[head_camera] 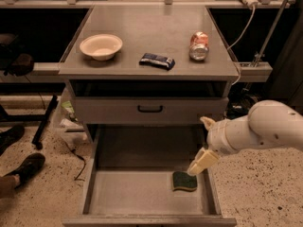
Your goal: Pick sponge from middle drawer and place on counter
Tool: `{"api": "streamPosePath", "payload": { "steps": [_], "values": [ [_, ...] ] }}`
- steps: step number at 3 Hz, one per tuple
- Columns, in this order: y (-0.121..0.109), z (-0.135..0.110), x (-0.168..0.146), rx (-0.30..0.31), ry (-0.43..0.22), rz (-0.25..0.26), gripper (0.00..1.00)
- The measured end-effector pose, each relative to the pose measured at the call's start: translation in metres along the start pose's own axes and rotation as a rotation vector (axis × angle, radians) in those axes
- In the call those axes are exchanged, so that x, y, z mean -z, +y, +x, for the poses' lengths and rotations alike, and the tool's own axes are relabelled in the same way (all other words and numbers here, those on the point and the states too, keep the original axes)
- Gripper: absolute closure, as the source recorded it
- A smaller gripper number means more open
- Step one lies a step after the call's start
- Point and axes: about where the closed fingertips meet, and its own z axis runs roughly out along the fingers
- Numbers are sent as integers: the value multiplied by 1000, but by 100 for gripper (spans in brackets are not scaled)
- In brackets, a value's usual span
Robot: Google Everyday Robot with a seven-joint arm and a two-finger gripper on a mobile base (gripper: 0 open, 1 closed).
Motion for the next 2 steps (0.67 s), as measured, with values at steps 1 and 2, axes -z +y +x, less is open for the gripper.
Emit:
{"api": "streamPosePath", "payload": {
  "steps": [1,2],
  "values": [
    [-1,39,-38,16,1,-4,0],
    [0,76,-74,52,-1,-14,0]
  ]
}}
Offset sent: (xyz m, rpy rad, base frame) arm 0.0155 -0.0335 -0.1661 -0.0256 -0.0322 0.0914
